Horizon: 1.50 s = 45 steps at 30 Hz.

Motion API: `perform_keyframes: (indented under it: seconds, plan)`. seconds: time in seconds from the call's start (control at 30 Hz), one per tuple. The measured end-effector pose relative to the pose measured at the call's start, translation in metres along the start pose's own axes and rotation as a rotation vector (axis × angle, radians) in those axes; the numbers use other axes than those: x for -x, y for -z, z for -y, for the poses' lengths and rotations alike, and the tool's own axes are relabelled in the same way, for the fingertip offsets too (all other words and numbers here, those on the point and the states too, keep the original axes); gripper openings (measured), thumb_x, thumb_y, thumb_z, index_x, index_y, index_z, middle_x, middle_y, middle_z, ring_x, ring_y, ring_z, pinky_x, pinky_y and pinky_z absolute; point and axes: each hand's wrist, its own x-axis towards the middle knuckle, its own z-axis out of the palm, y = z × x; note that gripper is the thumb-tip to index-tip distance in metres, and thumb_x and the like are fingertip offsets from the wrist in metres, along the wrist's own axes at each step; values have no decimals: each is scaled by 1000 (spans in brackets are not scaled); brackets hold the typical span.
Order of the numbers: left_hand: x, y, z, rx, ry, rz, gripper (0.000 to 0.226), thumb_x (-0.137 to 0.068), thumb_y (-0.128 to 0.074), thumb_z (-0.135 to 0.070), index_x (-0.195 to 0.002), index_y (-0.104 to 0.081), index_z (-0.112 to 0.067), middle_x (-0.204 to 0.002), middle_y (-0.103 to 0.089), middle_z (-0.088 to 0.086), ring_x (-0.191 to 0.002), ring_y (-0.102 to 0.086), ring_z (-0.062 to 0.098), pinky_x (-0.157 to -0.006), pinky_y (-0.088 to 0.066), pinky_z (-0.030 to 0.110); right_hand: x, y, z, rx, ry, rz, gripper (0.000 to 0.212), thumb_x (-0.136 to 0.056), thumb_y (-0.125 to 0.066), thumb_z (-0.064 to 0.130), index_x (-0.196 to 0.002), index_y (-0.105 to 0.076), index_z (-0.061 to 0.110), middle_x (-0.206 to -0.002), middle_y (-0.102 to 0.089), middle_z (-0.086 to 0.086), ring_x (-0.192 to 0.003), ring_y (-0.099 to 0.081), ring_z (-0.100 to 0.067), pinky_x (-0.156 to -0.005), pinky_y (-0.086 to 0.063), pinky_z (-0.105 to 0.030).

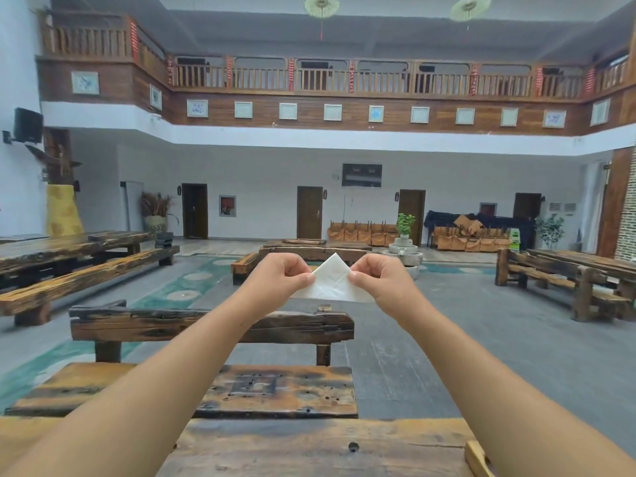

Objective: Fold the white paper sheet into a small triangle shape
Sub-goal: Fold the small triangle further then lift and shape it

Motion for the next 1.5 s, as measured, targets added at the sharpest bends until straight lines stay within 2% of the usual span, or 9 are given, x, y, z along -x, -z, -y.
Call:
perform_keyframes:
  seconds: [0.2,0.33,0.57,0.73,0.9,1.13,1.2,1.37,1.5]
  plan:
    - [-3,3,-3,-8,-1,3,10,-90,-68,-30,-82,-71,-25,-84,-70,0,-82,-64,20,-73,-54,32,-2,2,5,0,6,-2,10,-90,-67,26,-81,-69,21,-86,-69,-13,-75,-58,-18,-71,-49,-35]
    - [-2,2,-4,-9,11,6,9,-90,-68,-29,-82,-71,-25,-84,-69,0,-81,-62,18,-68,-53,25,0,2,7,9,2,3,9,-91,-66,24,-83,-69,20,-86,-69,-12,-79,-61,-25,-74,-53,-38]
    - [3,-1,-5,0,9,25,4,-91,-67,-24,-89,-69,-25,-84,-68,0,-77,-61,13,-65,-47,22,4,2,3,11,3,15,10,-91,-66,23,-82,-68,20,-69,-59,-1,-62,-47,-10,-58,-38,-26]
    - [5,-12,2,16,15,36,6,-91,-67,-26,-85,-70,-28,-84,-71,1,-77,-62,15,-71,-52,31,7,0,-7,20,-10,14,10,-91,-66,24,-82,-68,21,-68,-58,1,-61,-47,-10,-58,-38,-26]
    - [6,-34,13,33,48,67,8,-90,-68,-30,-83,-71,-27,-84,-72,4,-73,-61,13,-67,-51,31,15,1,-30,3,-47,5,9,-90,-67,23,-82,-69,18,-71,-60,0,-64,-50,-10,-59,-39,-25]
    - [5,-101,18,116,88,177,11,-88,-68,-25,-77,-69,-24,-62,-59,-7,-48,-46,1,-50,-38,21,40,26,-87,-32,-150,-41,10,-88,-67,14,-78,-67,15,-68,-57,-1,-58,-46,-7,-53,-36,-18]
    - [5,-128,18,130,98,232,10,-88,-68,-25,-79,-69,-23,-64,-58,-6,-49,-45,2,-50,-38,21,52,39,-108,-26,-192,-55,14,-88,-67,11,-75,-66,16,-66,-56,0,-53,-44,-3,-50,-34,-14]
    - [11,-204,17,172,121,342,6,-87,-70,-18,-83,-70,-14,-65,-58,-6,-48,-44,0,-54,-38,24,87,74,-162,2,-328,-85,12,-86,-69,8,-76,-66,13,-71,-59,-7,-65,-49,-14,-58,-35,-28]
    - [21,-266,18,219,187,456,8,-87,-70,-15,-81,-68,-10,-66,-59,-3,-52,-48,5,-56,-41,25,119,99,-202,11,-435,-109,11,-85,-69,7,-76,-66,12,-71,-60,-7,-66,-50,-14,-63,-36,-30]
